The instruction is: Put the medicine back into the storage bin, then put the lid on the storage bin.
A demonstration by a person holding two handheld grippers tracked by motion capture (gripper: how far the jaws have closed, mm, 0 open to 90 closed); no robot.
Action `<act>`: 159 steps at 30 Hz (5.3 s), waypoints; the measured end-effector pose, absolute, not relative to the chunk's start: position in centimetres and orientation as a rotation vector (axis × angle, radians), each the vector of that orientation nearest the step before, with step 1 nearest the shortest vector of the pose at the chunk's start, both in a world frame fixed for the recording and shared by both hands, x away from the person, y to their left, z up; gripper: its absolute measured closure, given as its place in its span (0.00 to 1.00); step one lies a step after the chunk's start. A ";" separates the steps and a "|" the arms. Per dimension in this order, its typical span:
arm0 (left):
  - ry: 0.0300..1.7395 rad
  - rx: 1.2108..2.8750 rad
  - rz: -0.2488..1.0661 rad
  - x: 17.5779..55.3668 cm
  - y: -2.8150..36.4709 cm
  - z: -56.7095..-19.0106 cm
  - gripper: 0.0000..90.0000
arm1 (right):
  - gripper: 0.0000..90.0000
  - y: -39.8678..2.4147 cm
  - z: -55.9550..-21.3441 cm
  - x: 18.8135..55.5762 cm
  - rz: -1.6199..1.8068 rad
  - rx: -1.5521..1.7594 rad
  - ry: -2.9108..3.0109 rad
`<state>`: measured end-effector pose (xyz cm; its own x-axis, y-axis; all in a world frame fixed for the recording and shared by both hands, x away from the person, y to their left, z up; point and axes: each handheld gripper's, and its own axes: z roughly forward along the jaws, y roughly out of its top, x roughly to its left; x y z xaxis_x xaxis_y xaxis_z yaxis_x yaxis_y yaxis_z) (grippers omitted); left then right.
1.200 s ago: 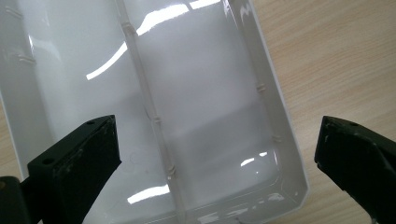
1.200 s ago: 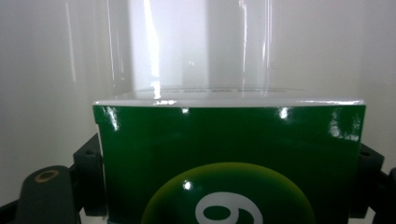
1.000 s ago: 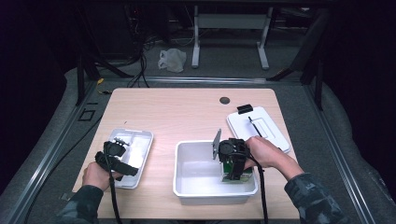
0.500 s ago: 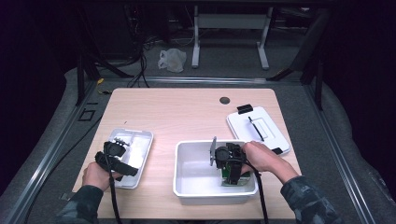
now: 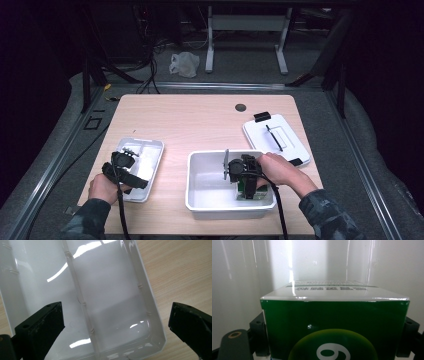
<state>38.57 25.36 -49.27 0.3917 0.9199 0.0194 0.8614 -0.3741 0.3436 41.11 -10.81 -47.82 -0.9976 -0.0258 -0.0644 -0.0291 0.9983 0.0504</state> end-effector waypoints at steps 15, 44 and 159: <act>1.557 2.373 0.289 38.6 25.4 -49.2 0.00 | 0.14 -10.5 -48.4 41.2 -0.022 -0.018 3.081; 1.574 2.360 0.319 39.2 25.7 -48.9 0.00 | 0.00 -21.0 -40.3 37.6 0.720 0.772 2.738; 0.561 2.745 0.291 41.2 12.8 -34.4 0.99 | 0.04 -30.4 -45.7 38.2 0.571 1.468 2.480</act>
